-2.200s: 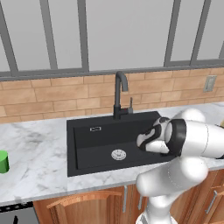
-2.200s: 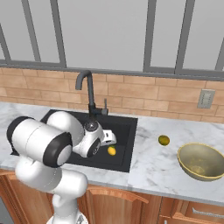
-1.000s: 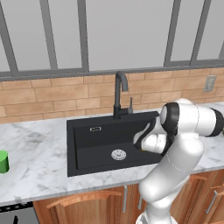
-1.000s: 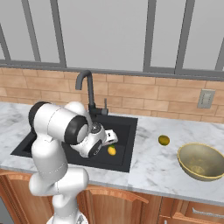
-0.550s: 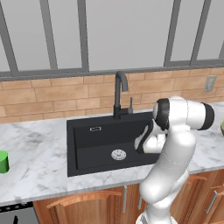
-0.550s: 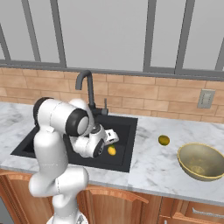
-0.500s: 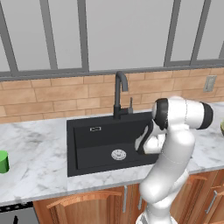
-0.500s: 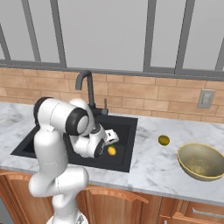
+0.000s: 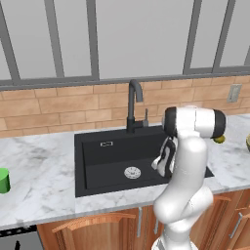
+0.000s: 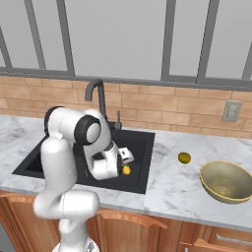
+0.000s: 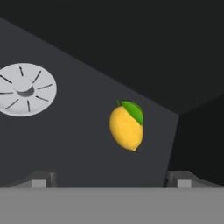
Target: Remove the lemon and orange from the sink. Then move the bowl and cup from the counter to the sink for washing.
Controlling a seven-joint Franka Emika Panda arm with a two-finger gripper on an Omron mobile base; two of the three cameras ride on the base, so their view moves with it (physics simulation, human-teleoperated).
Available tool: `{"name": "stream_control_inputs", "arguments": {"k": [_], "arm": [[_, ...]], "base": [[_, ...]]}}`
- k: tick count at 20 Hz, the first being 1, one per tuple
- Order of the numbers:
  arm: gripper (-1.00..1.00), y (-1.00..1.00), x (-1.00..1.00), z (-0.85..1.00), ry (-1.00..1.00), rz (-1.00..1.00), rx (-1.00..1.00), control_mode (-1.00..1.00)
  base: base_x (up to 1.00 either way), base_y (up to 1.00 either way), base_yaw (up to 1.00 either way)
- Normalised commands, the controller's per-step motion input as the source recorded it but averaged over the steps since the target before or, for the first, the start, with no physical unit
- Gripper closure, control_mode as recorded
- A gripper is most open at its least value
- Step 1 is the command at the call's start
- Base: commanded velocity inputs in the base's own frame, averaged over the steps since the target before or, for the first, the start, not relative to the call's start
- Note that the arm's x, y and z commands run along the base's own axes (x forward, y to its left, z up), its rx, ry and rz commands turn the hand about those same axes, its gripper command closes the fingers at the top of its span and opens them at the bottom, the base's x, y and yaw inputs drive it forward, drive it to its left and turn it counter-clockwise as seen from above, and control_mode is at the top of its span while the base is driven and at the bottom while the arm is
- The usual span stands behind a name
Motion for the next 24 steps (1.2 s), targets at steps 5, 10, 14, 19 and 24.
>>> {"name": "stream_control_inputs", "arguments": {"k": [5, 10, 14, 19, 24], "arm": [[-1.00, 0.00, 0.18, -0.09, 0.00, 0.00, 0.00, -1.00], [-1.00, 0.00, 0.17, -0.12, 0.00, 0.00, -0.02, -1.00], [-1.00, 0.00, 0.16, -0.16, 0.03, 0.00, -0.02, -1.00], [-1.00, 0.01, 0.19, -0.17, 0.06, 0.00, 0.00, -1.00], [-1.00, 0.02, 0.13, -0.18, 0.09, 0.00, 0.00, -1.00]], "base": [[0.00, 0.00, 0.00], [0.00, 0.00, 0.00], [0.00, 0.00, 0.00], [0.00, 0.00, 0.00], [0.00, 0.00, 0.00]]}}
